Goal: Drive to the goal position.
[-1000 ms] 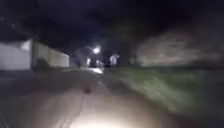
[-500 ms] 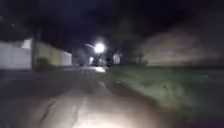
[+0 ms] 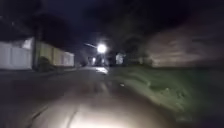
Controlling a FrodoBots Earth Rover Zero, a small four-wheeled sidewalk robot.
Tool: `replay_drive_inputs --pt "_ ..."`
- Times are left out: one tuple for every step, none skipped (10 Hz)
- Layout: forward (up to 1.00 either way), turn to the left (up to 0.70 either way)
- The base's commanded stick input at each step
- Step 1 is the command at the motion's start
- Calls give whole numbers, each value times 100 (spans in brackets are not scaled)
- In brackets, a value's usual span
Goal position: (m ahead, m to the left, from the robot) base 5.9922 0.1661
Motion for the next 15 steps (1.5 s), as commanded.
replay_drive_inputs --pt "70 17" --pt "70 29" --pt "70 35" --pt "70 32" --pt "70 23" --pt "70 13" --pt "70 4" --pt "70 0" --pt "70 0" --pt "70 0" --pt "70 0" --pt "70 0" --pt "70 0" --pt "70 0" --pt "70 0"
